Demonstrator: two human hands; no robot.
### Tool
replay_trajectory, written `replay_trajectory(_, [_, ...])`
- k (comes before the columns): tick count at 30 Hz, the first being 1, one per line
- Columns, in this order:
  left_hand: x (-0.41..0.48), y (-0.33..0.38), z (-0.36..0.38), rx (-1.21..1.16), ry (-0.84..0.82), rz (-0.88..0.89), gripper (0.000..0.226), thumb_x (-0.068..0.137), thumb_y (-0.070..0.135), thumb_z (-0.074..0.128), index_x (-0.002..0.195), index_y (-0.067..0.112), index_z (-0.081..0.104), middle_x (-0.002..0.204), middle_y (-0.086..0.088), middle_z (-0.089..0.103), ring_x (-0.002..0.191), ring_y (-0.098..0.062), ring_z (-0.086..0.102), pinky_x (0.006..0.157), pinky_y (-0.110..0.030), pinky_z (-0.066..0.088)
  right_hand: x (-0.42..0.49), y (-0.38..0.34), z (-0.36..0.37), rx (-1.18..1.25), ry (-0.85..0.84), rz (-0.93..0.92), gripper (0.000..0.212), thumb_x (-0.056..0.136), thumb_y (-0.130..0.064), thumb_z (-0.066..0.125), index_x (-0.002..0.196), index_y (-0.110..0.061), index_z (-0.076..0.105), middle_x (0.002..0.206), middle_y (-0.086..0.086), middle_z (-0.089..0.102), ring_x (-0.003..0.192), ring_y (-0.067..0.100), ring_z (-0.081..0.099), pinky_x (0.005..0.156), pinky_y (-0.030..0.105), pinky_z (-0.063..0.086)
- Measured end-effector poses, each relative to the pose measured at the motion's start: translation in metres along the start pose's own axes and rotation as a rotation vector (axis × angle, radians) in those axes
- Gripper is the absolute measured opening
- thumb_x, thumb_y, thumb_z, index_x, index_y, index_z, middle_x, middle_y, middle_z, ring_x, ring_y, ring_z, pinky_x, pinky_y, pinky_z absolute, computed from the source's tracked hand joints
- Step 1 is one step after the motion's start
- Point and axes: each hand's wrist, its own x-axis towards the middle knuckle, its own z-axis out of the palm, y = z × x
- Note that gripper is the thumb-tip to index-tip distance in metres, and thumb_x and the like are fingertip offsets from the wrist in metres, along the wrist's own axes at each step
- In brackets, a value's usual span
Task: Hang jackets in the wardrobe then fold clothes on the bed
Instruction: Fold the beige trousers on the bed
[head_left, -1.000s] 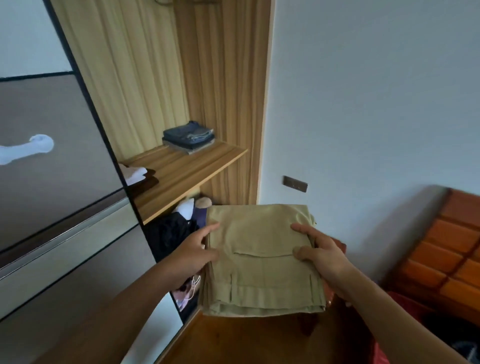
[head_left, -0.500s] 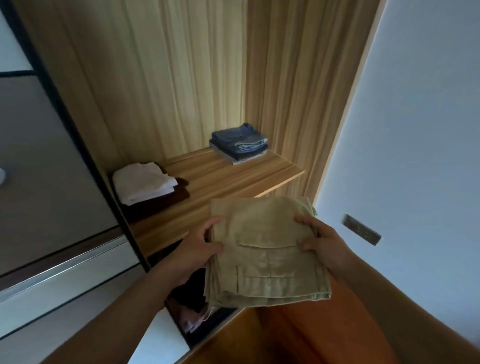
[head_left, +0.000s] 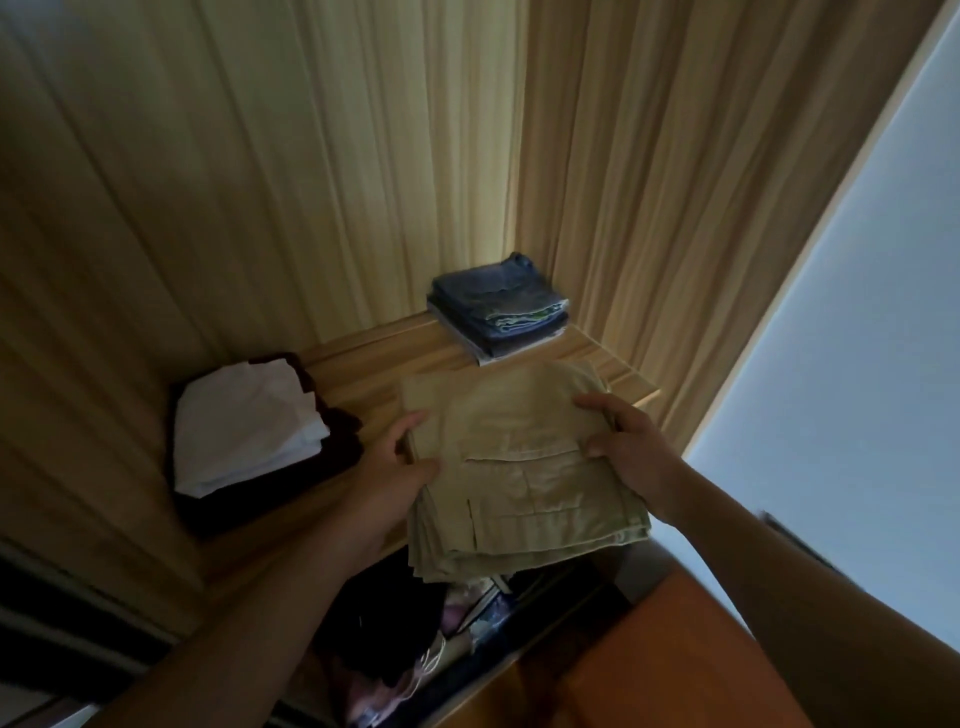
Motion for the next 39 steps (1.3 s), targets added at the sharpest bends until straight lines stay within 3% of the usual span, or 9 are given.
replay_trajectory(6, [0.082, 0.024, 0.018, -0.055, 0.091, 0.011, 0.059, 0.093, 0.005, 0.064, 0.141, 0.037, 0.050, 0.125, 0.005, 0.059, 0.107, -0.009, 0.061, 0.079, -0.024, 0.053, 0.109, -0.038, -0.007, -0.120, -0.104, -0.068, 0.060, 0.084, 0.012, 0.056, 0.135, -0.020, 0.059, 0.126, -0.004, 0.054, 0.102, 0.016, 0.055, 0.073, 0.024, 0.045])
replay_trajectory(13, [0.226, 0.079, 0.042, -0.089, 0.150, 0.055, 0.060, 0.092, 0.015, 0.072, 0.142, 0.039, 0.051, 0.132, 0.004, 0.059, 0.116, -0.016, 0.062, 0.102, -0.038, 0.053, 0.282, -0.096, -0.028, -0.369, -0.153, -0.239, 0.036, 0.097, -0.006, 0.058, 0.124, -0.028, 0.065, 0.118, -0.001, 0.059, 0.099, 0.016, 0.062, 0.095, 0.039, 0.053])
replay_trajectory(17, [0.315, 0.094, 0.055, -0.115, 0.157, 0.053, 0.062, 0.090, 0.011, 0.072, 0.145, 0.031, 0.050, 0.135, -0.002, 0.060, 0.117, -0.019, 0.062, 0.102, -0.040, 0.053, 0.383, -0.113, -0.022, -0.558, -0.182, -0.302, 0.026, 0.100, -0.005, 0.054, 0.114, -0.020, 0.069, 0.127, 0.008, 0.057, 0.129, 0.036, 0.054, 0.109, 0.043, 0.044])
replay_trajectory(22, [0.398, 0.089, 0.062, -0.200, 0.161, 0.006, 0.066, 0.088, 0.012, 0.076, 0.146, 0.030, 0.049, 0.134, -0.005, 0.059, 0.115, -0.022, 0.064, 0.097, -0.044, 0.056, 0.474, -0.115, -0.011, -0.844, -0.155, -0.333, 0.039, 0.106, -0.011, 0.044, 0.144, -0.007, 0.054, 0.148, 0.016, 0.051, 0.137, 0.035, 0.047, 0.111, 0.038, 0.036])
replay_trajectory(27, [0.452, 0.076, 0.059, -0.262, 0.117, -0.040, 0.075, 0.086, 0.015, 0.079, 0.150, 0.031, 0.043, 0.143, -0.006, 0.055, 0.120, -0.024, 0.062, 0.100, -0.049, 0.054, 0.541, -0.101, 0.000, -0.972, -0.167, -0.313, 0.044, 0.101, -0.009, 0.050, 0.145, -0.011, 0.051, 0.149, 0.021, 0.046, 0.135, 0.039, 0.045, 0.110, 0.039, 0.037])
replay_trajectory(31, [0.462, 0.060, 0.056, 0.205, 0.016, -0.094, 0.075, 0.097, 0.025, 0.066, 0.159, 0.031, 0.025, 0.162, -0.002, 0.031, 0.142, -0.024, 0.040, 0.118, -0.037, 0.033, 0.551, -0.080, 0.004, -1.189, -0.203, -0.286, 0.063, 0.096, -0.008, 0.057, 0.154, -0.027, 0.040, 0.158, 0.018, 0.030, 0.139, 0.038, 0.040, 0.110, 0.040, 0.040])
replay_trajectory(34, [0.466, 0.052, 0.059, 0.510, 0.142, 0.008, 0.069, 0.100, 0.033, 0.058, 0.160, 0.030, 0.024, 0.166, -0.005, 0.016, 0.151, -0.029, 0.022, 0.120, -0.038, 0.024, 0.544, -0.060, 0.011, -1.200, -0.138, -0.415, 0.061, 0.100, -0.019, 0.053, 0.155, -0.038, 0.035, 0.160, 0.013, 0.031, 0.140, 0.035, 0.041, 0.108, 0.045, 0.044])
replay_trajectory(36, [0.479, 0.055, 0.066, 0.638, 0.250, 0.108, 0.068, 0.099, 0.038, 0.053, 0.159, 0.034, 0.021, 0.168, -0.010, 0.002, 0.155, -0.032, 0.001, 0.125, -0.046, 0.013, 0.541, -0.047, 0.021, -1.224, -0.166, -0.473, 0.055, 0.104, -0.045, 0.040, 0.157, -0.032, 0.033, 0.166, 0.010, 0.022, 0.150, 0.037, 0.026, 0.118, 0.049, 0.031])
replay_trajectory(39, [0.500, 0.050, 0.084, 0.963, 0.146, 0.144, 0.078, 0.096, 0.063, 0.040, 0.159, 0.040, 0.001, 0.166, -0.012, -0.019, 0.151, -0.033, -0.026, 0.122, -0.054, -0.003, 0.540, -0.025, 0.038, -1.388, -0.265, -0.369, 0.082, 0.088, -0.079, 0.009, 0.161, -0.039, 0.008, 0.171, 0.006, 0.003, 0.156, 0.035, 0.001, 0.125, 0.055, 0.007])
